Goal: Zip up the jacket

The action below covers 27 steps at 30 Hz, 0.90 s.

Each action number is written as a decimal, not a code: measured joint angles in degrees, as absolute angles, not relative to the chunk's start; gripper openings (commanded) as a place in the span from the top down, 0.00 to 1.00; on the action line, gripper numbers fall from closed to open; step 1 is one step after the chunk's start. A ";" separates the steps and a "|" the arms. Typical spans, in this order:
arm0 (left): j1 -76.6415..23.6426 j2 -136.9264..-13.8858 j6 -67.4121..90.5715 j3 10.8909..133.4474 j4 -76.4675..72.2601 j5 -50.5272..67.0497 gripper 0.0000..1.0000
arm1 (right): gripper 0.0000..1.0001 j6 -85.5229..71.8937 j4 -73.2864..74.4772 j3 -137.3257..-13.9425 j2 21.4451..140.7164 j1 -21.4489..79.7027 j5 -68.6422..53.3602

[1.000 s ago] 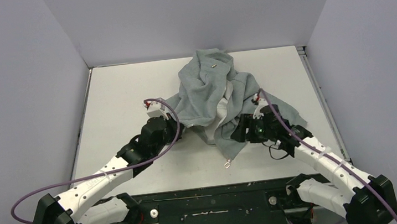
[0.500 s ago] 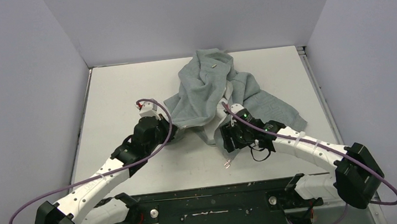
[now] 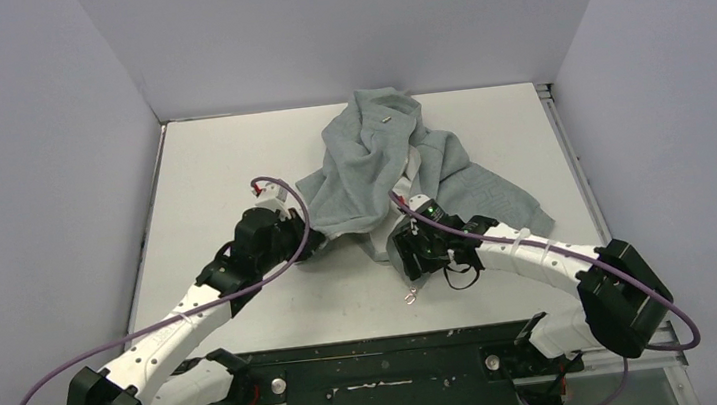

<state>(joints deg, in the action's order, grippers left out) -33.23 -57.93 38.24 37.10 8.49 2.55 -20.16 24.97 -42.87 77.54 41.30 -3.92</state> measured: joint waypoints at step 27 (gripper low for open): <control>-29.08 -59.59 38.30 36.36 8.25 9.26 1.00 | 0.78 -20.69 19.46 -44.27 87.09 41.74 -3.25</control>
<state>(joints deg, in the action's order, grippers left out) -29.08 -59.59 38.30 36.36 8.25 9.26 -20.69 19.46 -44.27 87.09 41.74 -3.25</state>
